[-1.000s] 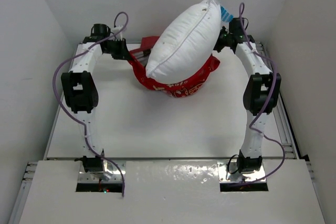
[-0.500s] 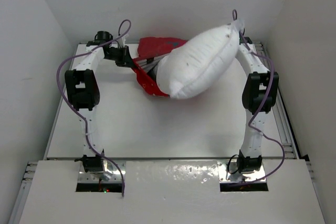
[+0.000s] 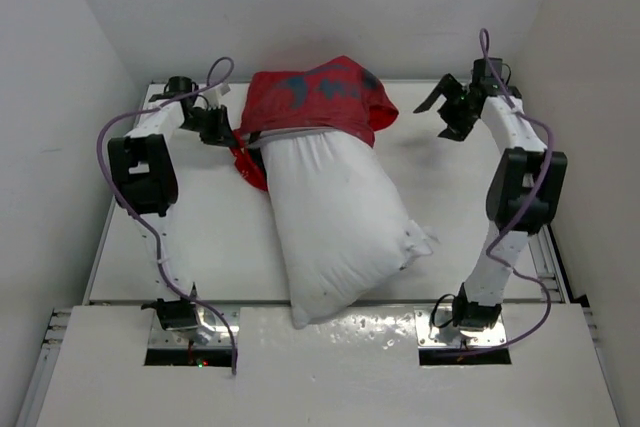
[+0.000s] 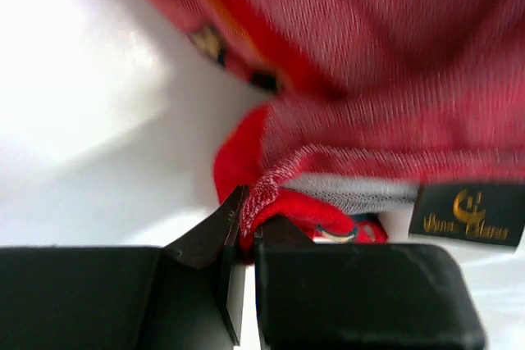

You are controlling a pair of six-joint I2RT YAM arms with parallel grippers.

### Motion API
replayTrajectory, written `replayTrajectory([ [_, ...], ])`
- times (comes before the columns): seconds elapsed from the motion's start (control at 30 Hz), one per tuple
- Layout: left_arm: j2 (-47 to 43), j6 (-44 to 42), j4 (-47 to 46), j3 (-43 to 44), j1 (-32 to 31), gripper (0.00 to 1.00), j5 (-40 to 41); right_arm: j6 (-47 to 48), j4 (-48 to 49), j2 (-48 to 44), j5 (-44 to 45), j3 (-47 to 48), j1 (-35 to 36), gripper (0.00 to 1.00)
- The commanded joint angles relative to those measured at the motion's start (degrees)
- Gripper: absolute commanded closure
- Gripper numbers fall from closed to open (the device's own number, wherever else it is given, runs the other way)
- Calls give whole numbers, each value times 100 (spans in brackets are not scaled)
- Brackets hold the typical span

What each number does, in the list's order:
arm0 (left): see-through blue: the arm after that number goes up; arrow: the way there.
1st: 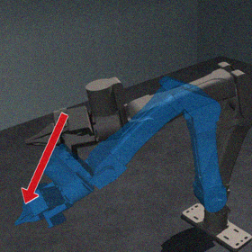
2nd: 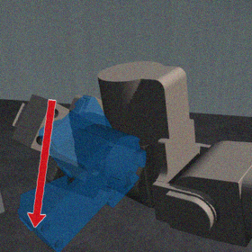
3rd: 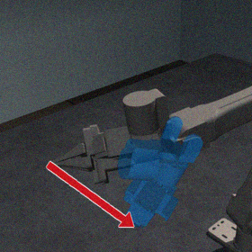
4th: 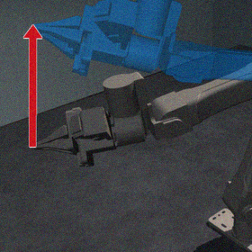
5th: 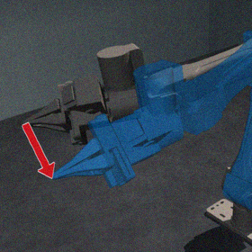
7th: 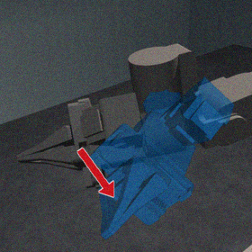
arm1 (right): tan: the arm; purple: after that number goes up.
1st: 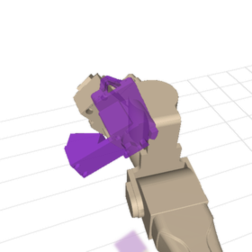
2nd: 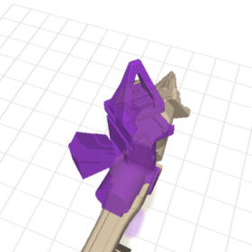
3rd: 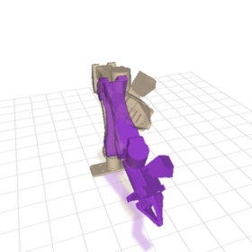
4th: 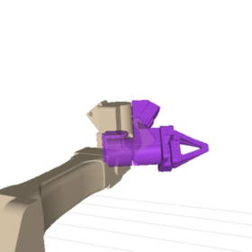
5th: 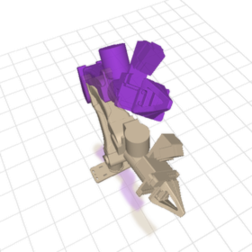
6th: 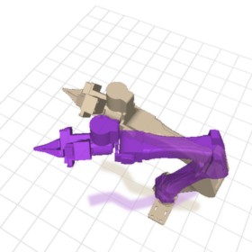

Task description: Put the pillow into the pillowcase

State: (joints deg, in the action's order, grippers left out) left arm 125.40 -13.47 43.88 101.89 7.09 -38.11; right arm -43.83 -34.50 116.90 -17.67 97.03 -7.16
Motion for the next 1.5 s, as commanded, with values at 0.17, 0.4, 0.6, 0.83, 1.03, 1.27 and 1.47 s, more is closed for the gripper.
replayTrajectory([
  [0.17, -2141, -2403, -3, -617, -647, 100, 32, 2184, 1427, -2741, -490, -2072, 591, 1],
  [0.4, -2811, -6199, 2956, -145, -1341, 42, -153, 2371, 2307, -4122, -1011, -3655, 1243, 1],
  [0.6, -2786, -6036, 3171, 750, -1649, 16, -152, 2187, 1930, -4018, 253, -3858, 1568, 1],
  [0.83, -2284, -3576, 1302, 1370, -2553, 0, -103, 1861, 2439, -4008, 80, -4219, 2042, 1],
  [1.03, -1731, -2924, -965, 526, -3416, 23, 2315, 1862, 2562, -4325, 115, -4640, 2333, 1],
  [1.27, -1089, -2810, -679, 692, -3565, 38, 1842, 1774, 2465, -4386, 97, -5001, 2517, 1],
  [1.47, -1053, -2433, 347, 1333, -3715, 100, 1685, 1186, 3115, -3983, -87, -5274, 2894, 4],
])
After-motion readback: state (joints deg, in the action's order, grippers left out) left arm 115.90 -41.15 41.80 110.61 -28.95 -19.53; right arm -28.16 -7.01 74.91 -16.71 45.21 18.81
